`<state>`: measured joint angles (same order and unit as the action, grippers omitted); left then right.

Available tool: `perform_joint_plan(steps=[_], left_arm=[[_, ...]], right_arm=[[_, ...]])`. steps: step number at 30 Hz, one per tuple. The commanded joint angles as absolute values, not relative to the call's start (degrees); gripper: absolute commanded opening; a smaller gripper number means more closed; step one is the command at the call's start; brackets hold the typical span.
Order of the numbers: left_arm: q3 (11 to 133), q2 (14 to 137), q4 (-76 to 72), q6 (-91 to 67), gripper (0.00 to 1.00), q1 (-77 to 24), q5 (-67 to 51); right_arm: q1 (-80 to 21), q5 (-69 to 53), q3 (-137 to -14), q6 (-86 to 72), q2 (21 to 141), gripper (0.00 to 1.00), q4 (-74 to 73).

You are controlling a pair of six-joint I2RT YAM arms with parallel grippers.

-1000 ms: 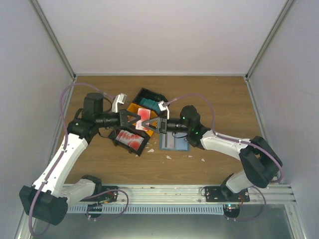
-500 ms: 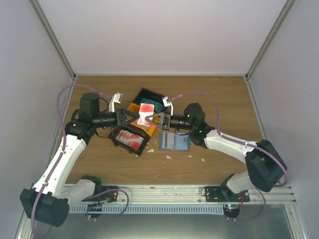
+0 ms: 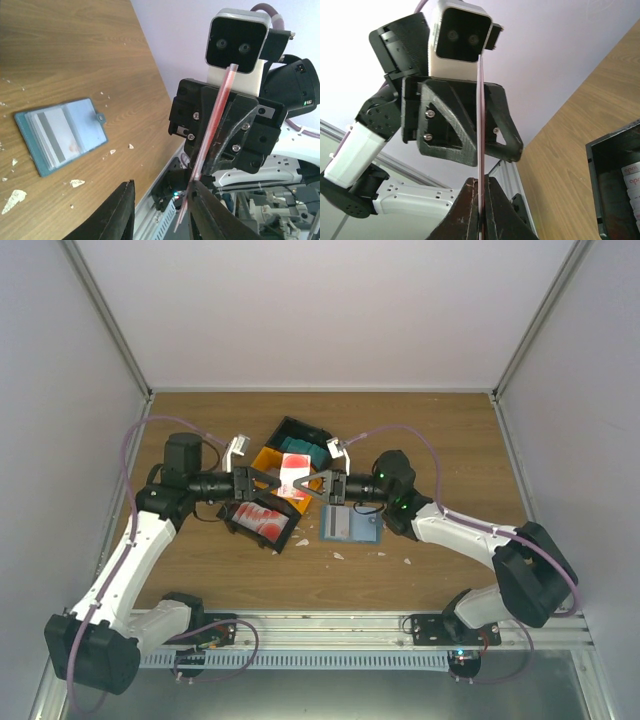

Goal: Put the credit cards into the card holder
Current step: Pick up the credit card from the storage box.

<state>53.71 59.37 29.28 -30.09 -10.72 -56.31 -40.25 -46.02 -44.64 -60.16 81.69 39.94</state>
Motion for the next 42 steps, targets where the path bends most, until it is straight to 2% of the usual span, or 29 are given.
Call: perform_joint_plan(steps=[1, 13, 16, 22, 24, 29, 31, 37, 42], left_arm=[[52.18, 59.28, 26.38, -28.68, 0.31, -10.46, -59.69], [50.98, 60.47, 27.91, -26.66, 0.16, -10.48, -57.20], [50.77, 60.62, 27.76, -26.55, 0.16, -10.51, -57.50], [48.46, 61.06, 25.13, -26.55, 0.23, -12.11, -61.27], [49.14, 60.42, 26.17, -26.58, 0.22, -12.10, -58.19], [52.41, 57.73, 31.26, -26.57, 0.21, -11.37, -42.12], [52.26, 55.79, 29.93, -27.43, 0.25, -10.96, -41.63], [50.83, 53.09, 23.35, -29.81, 0.48, -10.95, -49.22], [48.97, 53.50, 19.38, -29.99, 0.50, -11.00, -57.22]], right_arm=[[-39.93, -48.19, -43.49, -61.72, 80.39, 0.01, 44.19], [-40.01, -49.20, -42.86, -63.16, 79.35, 0.00, 46.04], [-40.03, -49.92, -42.73, -63.37, 79.06, 0.01, 46.19], [-40.69, -52.78, -43.52, -64.71, 80.32, 0.00, 46.88], [-40.80, -51.77, -44.04, -63.34, 80.26, 0.00, 43.84], [-40.70, -48.52, -44.65, -59.85, 78.88, 0.00, 37.67], [-40.69, -47.44, -44.85, -58.88, 78.37, 0.01, 35.70], [-40.73, -47.46, -45.23, -58.49, 78.51, 0.00, 35.04], [-40.69, -48.46, -45.42, -58.62, 78.75, 0.00, 35.68]])
